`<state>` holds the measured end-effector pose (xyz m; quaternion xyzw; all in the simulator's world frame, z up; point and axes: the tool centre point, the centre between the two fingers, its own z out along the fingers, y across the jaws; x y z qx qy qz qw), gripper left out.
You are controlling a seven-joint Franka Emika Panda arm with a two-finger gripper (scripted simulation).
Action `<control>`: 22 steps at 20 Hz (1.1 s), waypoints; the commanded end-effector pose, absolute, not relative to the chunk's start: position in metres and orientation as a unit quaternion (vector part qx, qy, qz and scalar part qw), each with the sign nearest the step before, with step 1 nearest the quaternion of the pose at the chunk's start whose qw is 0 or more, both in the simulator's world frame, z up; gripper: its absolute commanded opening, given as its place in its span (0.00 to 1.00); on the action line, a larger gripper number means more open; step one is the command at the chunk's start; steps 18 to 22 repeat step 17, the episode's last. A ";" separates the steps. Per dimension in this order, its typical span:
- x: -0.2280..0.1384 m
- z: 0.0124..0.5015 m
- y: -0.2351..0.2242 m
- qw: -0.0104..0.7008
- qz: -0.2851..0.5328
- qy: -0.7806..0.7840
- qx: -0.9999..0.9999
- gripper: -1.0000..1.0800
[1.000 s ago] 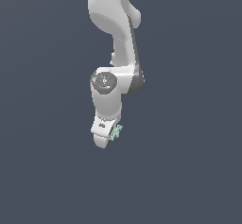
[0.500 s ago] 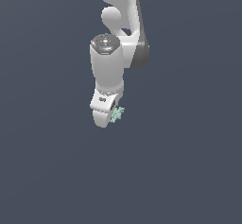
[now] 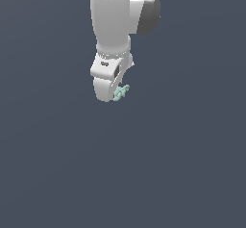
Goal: Pick up the object and move it to a goal position.
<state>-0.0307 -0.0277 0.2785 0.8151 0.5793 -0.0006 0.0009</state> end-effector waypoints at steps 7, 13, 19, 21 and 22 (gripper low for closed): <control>-0.059 0.343 -0.022 0.000 0.000 0.579 0.815 0.00; -0.068 0.368 -0.021 0.000 0.000 0.579 0.815 0.00; -0.069 0.372 -0.020 0.000 0.000 0.579 0.815 0.00; -0.069 0.372 -0.020 0.000 0.000 0.579 0.815 0.00; -0.069 0.372 -0.020 0.000 0.000 0.579 0.815 0.00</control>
